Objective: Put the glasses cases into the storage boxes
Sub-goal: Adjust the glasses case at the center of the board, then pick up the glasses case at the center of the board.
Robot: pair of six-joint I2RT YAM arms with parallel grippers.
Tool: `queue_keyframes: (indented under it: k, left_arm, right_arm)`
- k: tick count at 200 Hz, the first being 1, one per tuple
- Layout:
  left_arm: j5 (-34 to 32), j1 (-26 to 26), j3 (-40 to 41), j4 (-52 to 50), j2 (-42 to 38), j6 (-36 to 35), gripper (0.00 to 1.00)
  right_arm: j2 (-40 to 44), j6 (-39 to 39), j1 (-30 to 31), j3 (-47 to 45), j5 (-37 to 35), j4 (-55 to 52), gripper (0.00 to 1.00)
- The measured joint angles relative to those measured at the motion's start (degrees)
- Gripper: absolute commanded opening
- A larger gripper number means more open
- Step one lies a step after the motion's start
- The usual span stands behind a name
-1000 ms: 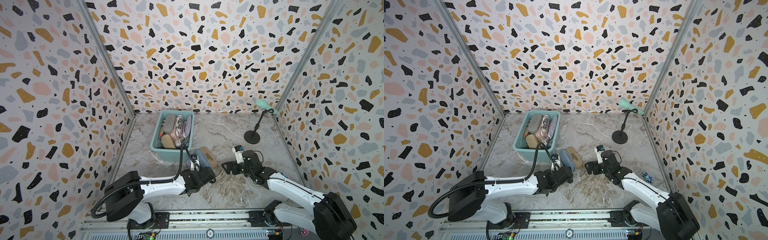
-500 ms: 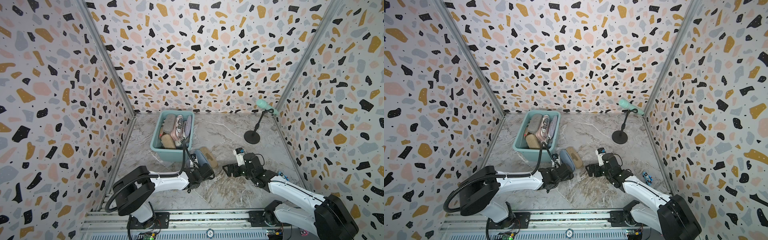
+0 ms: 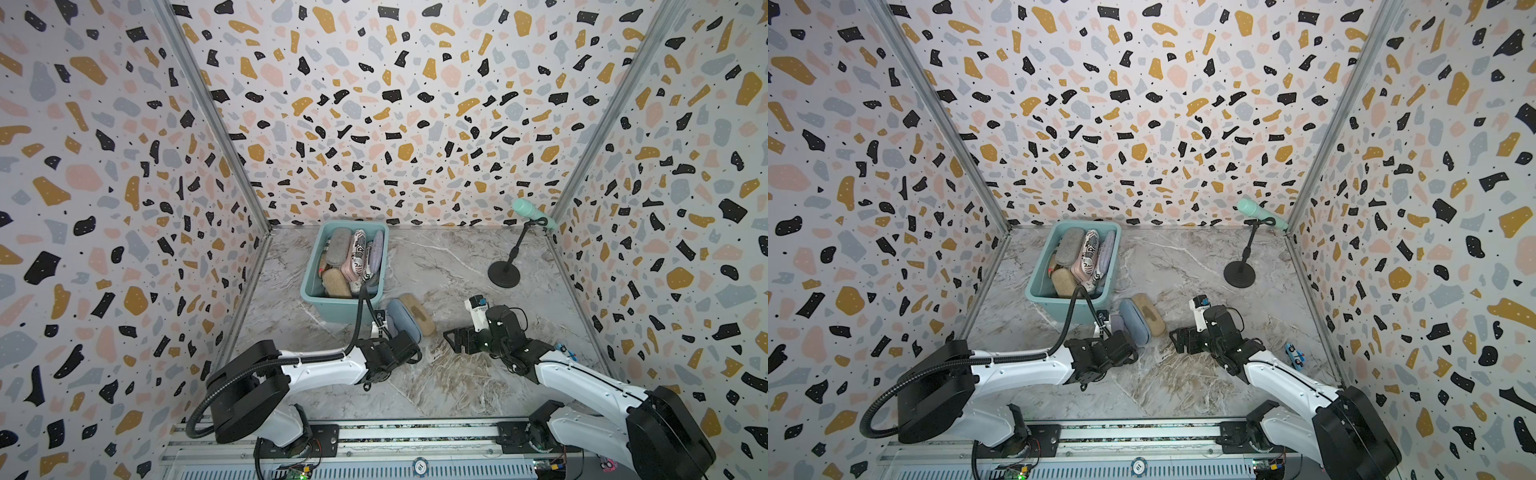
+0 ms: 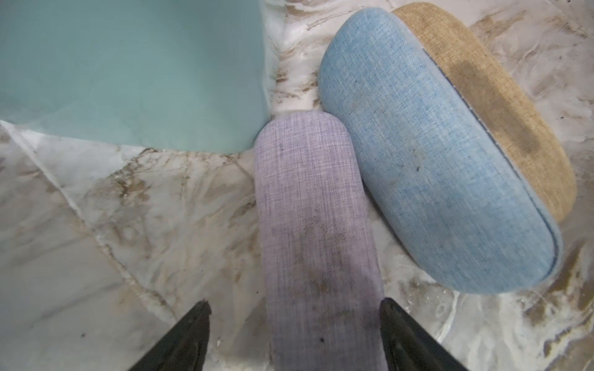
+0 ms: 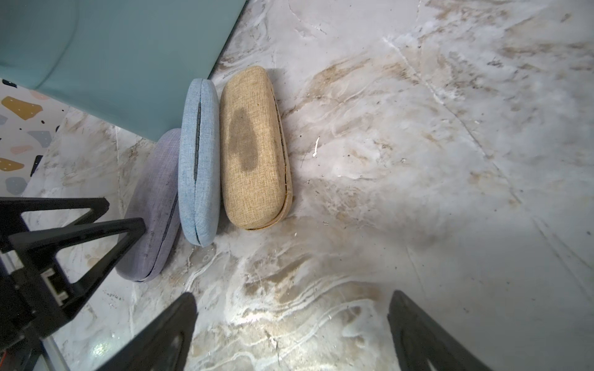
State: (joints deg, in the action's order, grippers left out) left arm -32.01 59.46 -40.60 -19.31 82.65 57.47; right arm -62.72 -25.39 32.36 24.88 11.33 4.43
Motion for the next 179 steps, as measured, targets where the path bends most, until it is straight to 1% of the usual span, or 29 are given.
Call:
queue_keyframes:
  k: [21, 34, 50, 80, 100, 117, 138, 148, 179]
  left_arm:
    - [0.5, 0.0, 1.8, -0.1, -4.3, -1.2, 0.84]
    - [1.2, 0.0, 2.4, -0.1, -6.5, -2.7, 0.87]
    - [1.6, 0.0, 1.8, -0.3, -7.0, -4.8, 0.91]
    - [3.2, 0.0, -1.6, -0.3, -3.5, -6.7, 0.96]
    - [3.8, 0.0, -2.2, 0.5, 0.1, -6.4, 0.96]
    - [3.0, 0.0, -2.2, 0.3, 2.5, -5.5, 0.96]
    - [1.7, 0.0, -2.2, 0.3, 4.4, -5.2, 0.91]
    - [1.5, 0.0, -2.2, 0.9, 5.6, -5.2, 0.88]
    - [1.5, -0.1, -2.3, 3.1, 8.6, -5.7, 0.76]
  right_arm:
    - [0.0, -0.2, 0.0, 0.0, 0.0, -0.1, 0.94]
    - [0.0, -0.3, 0.0, 0.0, 0.0, -0.1, 0.94]
    - [0.1, -0.3, 0.0, 0.0, 0.0, -0.2, 0.95]
    - [0.1, -0.3, 0.0, 0.0, -0.4, -0.4, 0.95]
    - [0.2, -0.4, 0.0, 0.0, -0.4, -0.4, 0.96]
    - [0.3, -0.5, 0.0, 0.0, -0.4, -0.4, 0.96]
    - [0.4, -0.5, 0.0, 0.0, -0.4, -0.3, 0.95]
    - [0.4, -0.5, 0.0, 0.0, -0.4, -0.4, 0.92]
    - [0.4, -0.5, 0.0, 0.0, -0.2, -0.3, 0.90]
